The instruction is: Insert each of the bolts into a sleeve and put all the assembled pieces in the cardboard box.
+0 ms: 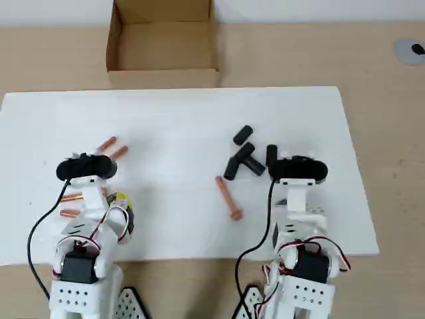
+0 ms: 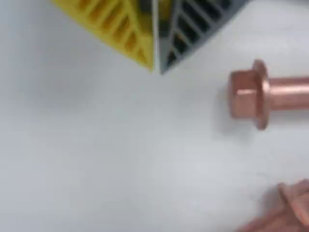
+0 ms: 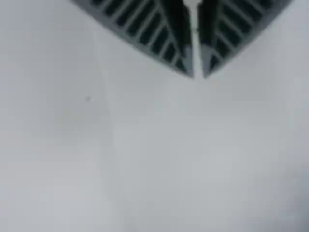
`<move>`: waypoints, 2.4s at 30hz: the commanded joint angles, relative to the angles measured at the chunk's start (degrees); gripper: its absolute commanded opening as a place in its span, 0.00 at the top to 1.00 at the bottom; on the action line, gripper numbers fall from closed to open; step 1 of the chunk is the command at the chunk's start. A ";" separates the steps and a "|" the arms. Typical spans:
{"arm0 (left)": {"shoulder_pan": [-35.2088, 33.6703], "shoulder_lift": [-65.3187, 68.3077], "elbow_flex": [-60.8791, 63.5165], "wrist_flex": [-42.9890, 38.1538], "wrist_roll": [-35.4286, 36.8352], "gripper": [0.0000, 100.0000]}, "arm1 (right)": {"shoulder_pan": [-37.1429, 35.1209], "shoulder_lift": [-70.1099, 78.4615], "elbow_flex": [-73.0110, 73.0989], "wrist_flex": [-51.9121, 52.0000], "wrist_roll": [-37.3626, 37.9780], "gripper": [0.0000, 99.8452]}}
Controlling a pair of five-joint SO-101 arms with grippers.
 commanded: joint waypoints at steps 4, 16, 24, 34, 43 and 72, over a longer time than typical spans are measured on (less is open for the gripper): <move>0.00 -0.31 -0.35 -0.44 0.26 0.99 | 0.13 -6.11 -0.75 -0.79 -0.26 0.99; 0.09 -0.31 -0.35 -0.44 0.09 0.99 | 0.13 -6.11 -0.75 -0.79 0.00 0.99; -3.52 0.04 -3.87 -0.70 -5.89 0.93 | 0.22 -6.20 -1.36 -3.25 2.46 0.99; -4.48 6.90 -13.98 0.35 -7.30 0.93 | 0.13 -0.48 -18.59 -3.08 2.11 0.99; -11.78 37.05 -42.99 0.70 -10.81 0.93 | 0.40 40.92 -55.08 7.91 -5.54 0.99; -6.15 77.85 -84.04 35.96 -12.22 0.99 | -0.04 74.24 -90.77 27.87 25.58 0.99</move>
